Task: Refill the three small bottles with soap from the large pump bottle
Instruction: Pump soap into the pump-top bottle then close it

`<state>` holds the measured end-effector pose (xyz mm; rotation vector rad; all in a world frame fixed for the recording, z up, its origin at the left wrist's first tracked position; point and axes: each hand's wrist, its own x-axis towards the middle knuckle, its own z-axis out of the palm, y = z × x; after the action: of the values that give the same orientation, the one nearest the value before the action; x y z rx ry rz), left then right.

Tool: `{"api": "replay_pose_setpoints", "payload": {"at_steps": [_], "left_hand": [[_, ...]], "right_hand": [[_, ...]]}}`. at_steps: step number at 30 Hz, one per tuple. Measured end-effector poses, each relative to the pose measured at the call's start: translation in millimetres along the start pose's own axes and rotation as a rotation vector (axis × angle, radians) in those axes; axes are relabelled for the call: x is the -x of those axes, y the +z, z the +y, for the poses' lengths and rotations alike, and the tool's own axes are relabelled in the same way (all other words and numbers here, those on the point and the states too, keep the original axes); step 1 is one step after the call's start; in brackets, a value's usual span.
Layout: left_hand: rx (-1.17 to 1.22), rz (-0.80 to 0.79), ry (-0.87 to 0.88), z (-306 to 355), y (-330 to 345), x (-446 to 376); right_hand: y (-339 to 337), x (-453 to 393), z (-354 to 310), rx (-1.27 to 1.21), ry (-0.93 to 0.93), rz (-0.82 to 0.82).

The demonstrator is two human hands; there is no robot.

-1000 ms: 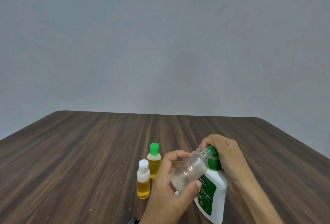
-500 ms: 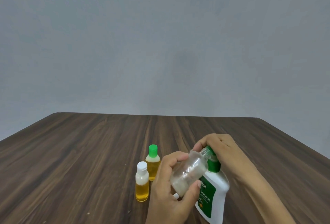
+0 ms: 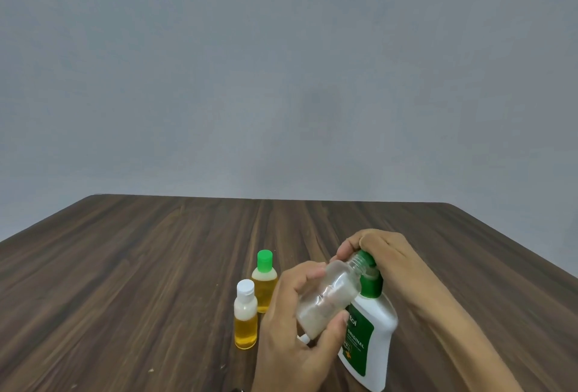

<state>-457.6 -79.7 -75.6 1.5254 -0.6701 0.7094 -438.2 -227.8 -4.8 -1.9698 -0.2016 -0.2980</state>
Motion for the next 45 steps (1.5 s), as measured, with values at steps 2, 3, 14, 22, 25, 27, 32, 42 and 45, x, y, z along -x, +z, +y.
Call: {"api": "replay_pose_setpoints", "payload": {"at_steps": [2, 3, 14, 22, 25, 27, 32, 42, 45], "left_hand": [[0.004, -0.002, 0.000, -0.1, -0.1, -0.3], [-0.009, -0.007, 0.002, -0.4, -0.1, -0.4], [-0.001, -0.023, -0.014, 0.1, -1.5, -1.0], [-0.017, -0.042, -0.020, -1.3, -2.6, 2.5], [-0.006, -0.055, -0.035, 0.4, -4.3, 0.9], [-0.005, -0.066, -0.033, 1.9, -4.9, -0.6], [-0.010, -0.080, 0.004, -0.8, -5.6, -0.2], [-0.015, -0.072, 0.042, -1.4, -5.3, -1.3], [-0.021, -0.069, 0.039, -2.7, -5.8, -0.3]], "right_hand": [[-1.1, 0.4, 0.8, 0.026, 0.005, 0.014], [-0.4, 1.1, 2.7, 0.010, 0.014, 0.025], [-2.5, -2.2, -3.3, 0.105, 0.040, 0.014], [5.0, 4.8, 6.7, 0.027, 0.064, 0.056], [0.2, 1.5, -3.4, 0.102, 0.055, 0.052], [-2.9, 0.4, -9.4, 0.159, 0.062, 0.030], [3.4, 5.5, -1.0, 0.087, 0.088, 0.070], [-2.8, 6.0, -11.1, 0.103, 0.103, 0.033], [4.2, 6.6, -4.5, 0.034, 0.127, 0.085]]}}
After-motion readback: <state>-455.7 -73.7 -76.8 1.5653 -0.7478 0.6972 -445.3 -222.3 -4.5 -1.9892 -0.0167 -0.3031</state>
